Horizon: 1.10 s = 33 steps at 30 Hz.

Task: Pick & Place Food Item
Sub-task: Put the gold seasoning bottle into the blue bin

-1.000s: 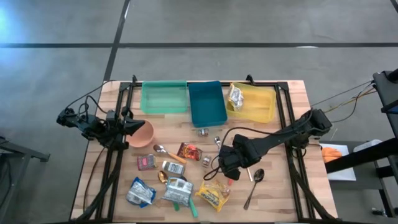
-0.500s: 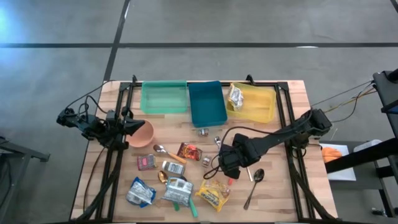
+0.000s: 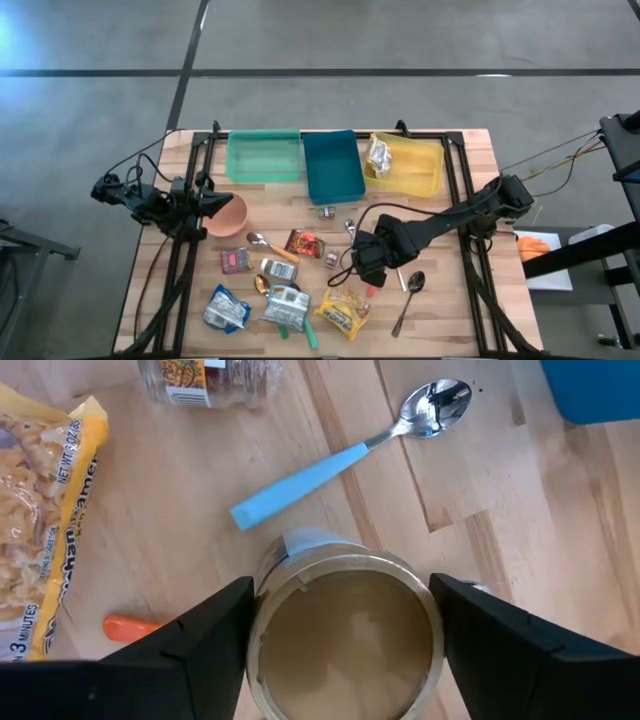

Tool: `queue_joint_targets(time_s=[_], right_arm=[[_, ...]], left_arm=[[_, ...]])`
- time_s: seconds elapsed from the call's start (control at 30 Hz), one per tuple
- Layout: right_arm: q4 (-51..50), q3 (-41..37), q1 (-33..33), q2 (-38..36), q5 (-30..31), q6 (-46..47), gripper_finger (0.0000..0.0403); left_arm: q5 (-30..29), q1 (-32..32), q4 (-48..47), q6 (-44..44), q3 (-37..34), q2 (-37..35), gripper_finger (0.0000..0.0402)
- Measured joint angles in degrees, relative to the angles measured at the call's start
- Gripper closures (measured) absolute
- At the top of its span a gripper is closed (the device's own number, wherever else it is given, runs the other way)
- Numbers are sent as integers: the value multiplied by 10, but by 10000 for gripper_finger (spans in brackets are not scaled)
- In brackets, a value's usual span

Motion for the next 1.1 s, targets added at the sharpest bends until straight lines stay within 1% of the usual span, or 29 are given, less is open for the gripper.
queue_joint_targets(time_s=[0.23, 0.4, 0.5, 0.7, 0.77, 0.9, 1.1], right_arm=[[-6, 25, 0, -3, -3, 4, 133], [-32, 57, -11, -3, 3, 9, 133], [-50, 82, -20, -3, 13, 10, 133], [-110, 142, -42, -3, 54, 6, 133], [-126, 162, -58, -3, 66, -7, 133], [-123, 197, -105, -3, 70, -42, 133], [-120, 234, -205, -3, 69, -103, 133]], left_arm=[[0, 0, 0, 0, 0, 0, 399], [0, 0, 3, 0, 0, 0, 399], [0, 0, 3, 0, 0, 0, 399], [0, 0, 3, 0, 0, 0, 399], [0, 0, 2, 0, 1, 0, 399], [0, 0, 2, 0, 4, 0, 399], [0, 0, 2, 0, 4, 0, 399]])
